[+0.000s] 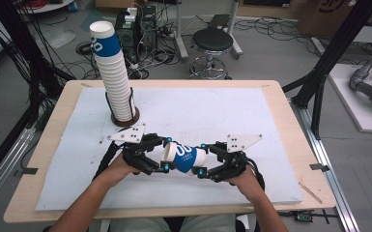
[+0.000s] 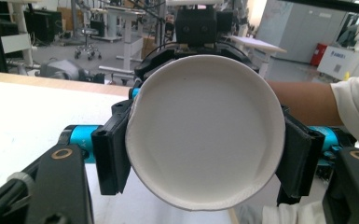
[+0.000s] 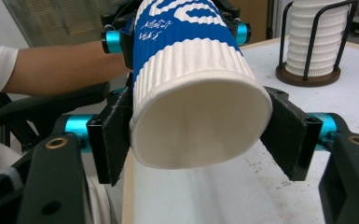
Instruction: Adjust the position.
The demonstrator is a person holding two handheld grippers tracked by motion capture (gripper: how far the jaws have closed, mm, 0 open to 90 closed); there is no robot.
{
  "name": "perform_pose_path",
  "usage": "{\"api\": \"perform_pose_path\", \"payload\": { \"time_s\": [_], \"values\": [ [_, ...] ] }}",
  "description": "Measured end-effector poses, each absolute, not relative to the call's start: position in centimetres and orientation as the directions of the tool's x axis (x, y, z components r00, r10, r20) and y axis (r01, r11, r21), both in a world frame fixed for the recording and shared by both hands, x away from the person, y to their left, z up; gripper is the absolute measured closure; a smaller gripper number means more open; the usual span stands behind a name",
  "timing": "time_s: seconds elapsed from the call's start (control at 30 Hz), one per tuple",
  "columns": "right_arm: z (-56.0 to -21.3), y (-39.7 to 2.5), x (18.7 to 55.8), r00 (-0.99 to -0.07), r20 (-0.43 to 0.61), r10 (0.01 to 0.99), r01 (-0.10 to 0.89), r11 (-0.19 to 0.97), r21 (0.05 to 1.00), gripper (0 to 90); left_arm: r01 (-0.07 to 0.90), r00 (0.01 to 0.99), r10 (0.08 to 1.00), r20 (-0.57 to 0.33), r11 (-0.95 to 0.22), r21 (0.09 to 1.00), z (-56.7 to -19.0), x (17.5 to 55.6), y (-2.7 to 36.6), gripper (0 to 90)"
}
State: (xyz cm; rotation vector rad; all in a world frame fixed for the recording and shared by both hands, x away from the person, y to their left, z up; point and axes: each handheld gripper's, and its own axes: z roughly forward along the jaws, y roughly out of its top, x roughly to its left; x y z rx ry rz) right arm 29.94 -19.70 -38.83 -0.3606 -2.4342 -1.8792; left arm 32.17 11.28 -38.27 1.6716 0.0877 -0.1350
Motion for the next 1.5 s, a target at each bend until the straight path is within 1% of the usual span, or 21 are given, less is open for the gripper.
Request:
{"api": "perform_pose_path", "payload": {
  "time_s": [0.03, 0.07, 0.1, 0.13, 0.17, 0.23, 0.4, 0.53, 0.6, 0.7, 0.73, 0.87, 0.93, 0.97, 1.0, 1.07, 1.17, 1.37, 1.5],
  "values": [
    [-38.8, -19.7, 29.9, -0.972, 0.177, 0.156, 0.211, 0.237, 0.949, 32.3, 0.141, 0.989, -0.018, -0.144, -0.119, 0.983, -38.3, 32.1, 11.3, 31.2],
    [-38.7, -19.7, 29.9, -0.973, 0.171, 0.154, 0.207, 0.262, 0.943, 33.0, 0.141, 0.99, 0.009, -0.141, -0.161, 0.977, -38.2, 32.0, 11.2, 28.7],
    [-38.7, -19.7, 29.9, -0.973, 0.171, 0.154, 0.207, 0.262, 0.943, 33.0, 0.141, 0.99, 0.009, -0.141, -0.161, 0.977, -38.2, 32.0, 11.2, 25.0],
    [-38.6, -19.6, 29.9, -0.974, 0.164, 0.159, 0.203, 0.275, 0.94, 33.2, 0.151, 0.989, 0.033, -0.147, -0.183, 0.971, -38.2, 31.9, 11.1, 25.0],
    [-38.5, -19.6, 30.0, -0.974, 0.156, 0.163, 0.2, 0.3, 0.933, 33.4, 0.174, 0.985, 0.046, -0.168, -0.203, 0.964, -38.1, 31.9, 11.1, 17.0],
    [-38.4, -19.6, 30.0, -0.975, 0.155, 0.162, 0.2, 0.311, 0.929, 33.5, 0.175, 0.985, 0.046, -0.169, -0.213, 0.961, -38.1, 31.8, 11.2, 16.9],
    [-37.5, -20.0, 30.1, -0.975, 0.145, 0.168, 0.196, 0.344, 0.918, 33.5, 0.158, 0.987, 0.072, -0.144, -0.281, 0.947, -37.5, 31.6, 11.5, 16.9],
    [-36.4, -20.3, 30.3, -0.977, 0.107, 0.187, 0.176, 0.402, 0.899, 33.5, 0.149, 0.988, 0.086, -0.128, -0.312, 0.938, -36.7, 31.7, 12.1, 16.9],
    [-36.2, -20.3, 30.3, -0.976, 0.103, 0.19, 0.175, 0.415, 0.893, 33.5, 0.147, 0.988, 0.088, -0.124, -0.327, 0.934, -36.4, 31.8, 12.3, 16.9],
    [-35.8, -20.1, 30.5, -0.977, 0.076, 0.2, 0.165, 0.478, 0.863, 33.5, 0.138, 0.99, 0.088, -0.114, -0.35, 0.927, -35.8, 31.9, 12.5, 16.9],
    [-35.8, -20.1, 30.5, -0.977, 0.076, 0.2, 0.165, 0.478, 0.863, 33.5, 0.133, 0.99, 0.089, -0.108, -0.364, 0.922, -35.6, 31.9, 12.5, 16.9],
    [-35.6, -19.4, 30.6, -0.98, 0.041, 0.196, 0.146, 0.558, 0.817, 33.5, 0.114, 0.993, 0.082, -0.087, -0.434, 0.894, -35.0, 31.9, 12.0, 16.9],
    [-35.3, -18.5, 30.7, -0.983, 0.013, 0.182, 0.125, 0.617, 0.777, 33.5, 0.107, 0.994, 0.073, -0.081, -0.476, 0.873, -34.9, 32.0, 11.5, 16.9],
    [-35.3, -18.5, 30.7, -0.983, 0.013, 0.182, 0.125, 0.617, 0.777, 33.5, 0.103, 0.994, 0.069, -0.079, -0.493, 0.864, -34.9, 32.0, 11.2, 16.9],
    [-35.2, -18.0, 30.7, -0.986, -0.001, 0.165, 0.108, 0.649, 0.753, 33.4, 0.094, 0.995, 0.063, -0.072, -0.514, 0.853, -34.9, 32.1, 10.9, 17.0],
    [-35.1, -17.7, 30.7, -0.987, -0.009, 0.161, 0.102, 0.664, 0.741, 33.5, 0.085, 0.996, 0.052, -0.067, -0.543, 0.835, -35.0, 32.1, 10.3, 17.0],
    [-34.7, -16.6, 30.7, -0.991, -0.034, 0.133, 0.072, 0.714, 0.696, 33.4, 0.076, 0.997, 0.042, -0.063, -0.574, 0.816, -35.1, 32.1, 9.5, 17.2],
    [-34.5, -15.8, 30.6, -0.992, -0.049, 0.113, 0.051, 0.744, 0.666, 33.3, 0.063, 0.998, 0.018, -0.067, -0.637, 0.768, -35.6, 32.1, 8.2, 17.7],
    [-34.4, -15.4, 30.6, -0.992, -0.057, 0.108, 0.046, 0.762, 0.646, 33.3, 0.066, 0.997, 0.022, -0.069, -0.661, 0.747, -35.9, 32.1, 7.8, 18.1]
  ]
}}
